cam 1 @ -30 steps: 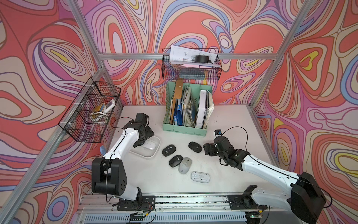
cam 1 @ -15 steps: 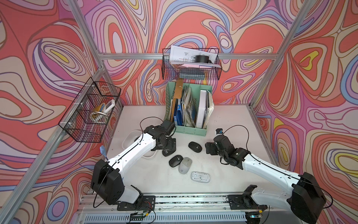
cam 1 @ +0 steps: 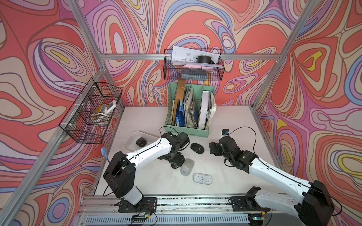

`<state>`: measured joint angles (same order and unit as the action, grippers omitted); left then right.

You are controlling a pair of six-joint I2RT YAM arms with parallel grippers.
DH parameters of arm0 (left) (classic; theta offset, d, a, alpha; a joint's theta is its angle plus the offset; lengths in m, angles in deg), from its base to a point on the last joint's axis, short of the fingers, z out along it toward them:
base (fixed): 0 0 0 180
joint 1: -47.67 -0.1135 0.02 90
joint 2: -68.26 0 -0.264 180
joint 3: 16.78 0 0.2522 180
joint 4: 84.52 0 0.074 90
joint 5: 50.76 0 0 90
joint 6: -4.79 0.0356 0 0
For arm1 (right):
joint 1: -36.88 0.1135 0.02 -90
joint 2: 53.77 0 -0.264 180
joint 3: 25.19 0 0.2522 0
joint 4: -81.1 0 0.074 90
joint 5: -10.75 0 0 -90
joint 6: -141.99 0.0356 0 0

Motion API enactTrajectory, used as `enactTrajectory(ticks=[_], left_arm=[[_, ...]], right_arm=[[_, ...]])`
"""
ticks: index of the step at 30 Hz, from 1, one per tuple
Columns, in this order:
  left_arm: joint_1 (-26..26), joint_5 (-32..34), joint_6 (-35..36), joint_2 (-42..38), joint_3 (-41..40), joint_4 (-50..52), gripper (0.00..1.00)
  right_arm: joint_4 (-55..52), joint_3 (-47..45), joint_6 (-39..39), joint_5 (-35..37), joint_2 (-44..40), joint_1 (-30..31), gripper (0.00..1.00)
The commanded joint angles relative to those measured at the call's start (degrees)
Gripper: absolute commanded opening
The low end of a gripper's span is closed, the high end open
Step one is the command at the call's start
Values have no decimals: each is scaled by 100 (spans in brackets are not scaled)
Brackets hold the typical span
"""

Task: Put the mouse in the storage box
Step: Pick up the mouse from the center of the board.

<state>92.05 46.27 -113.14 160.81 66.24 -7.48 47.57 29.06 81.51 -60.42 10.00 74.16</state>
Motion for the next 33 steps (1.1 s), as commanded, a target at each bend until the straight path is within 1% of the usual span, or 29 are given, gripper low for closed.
enactTrajectory(ticks=[1, 4, 9, 13, 18, 21, 25, 33], left_arm=[[159, 1, 268, 312, -104, -46, 99], [234, 62, 395, 506, -154, -211, 97], [238, 85, 516, 686, -139, -391, 86], [238, 165, 516, 899, -108, -509, 88], [238, -14, 505, 1055, -147, -870, 94], [238, -109, 546, 1153, -122, -1072, 96], [220, -36, 578, 1242, -94, -1304, 96], [175, -280, 565, 1415, -166, -1574, 88]], right_arm=[[35, -67, 30, 95, -125, 8, 91], [38, -69, 31, 67, -195, 8, 91], [72, -154, 99, 31, -258, 8, 91], [96, -199, 115, 31, -281, 8, 90], [64, -190, 80, 30, -363, 8, 91], [81, -202, 54, 38, -343, 10, 91], [90, -197, 31, 7, -345, 10, 91], [140, -269, 85, -6, -346, 8, 91]])
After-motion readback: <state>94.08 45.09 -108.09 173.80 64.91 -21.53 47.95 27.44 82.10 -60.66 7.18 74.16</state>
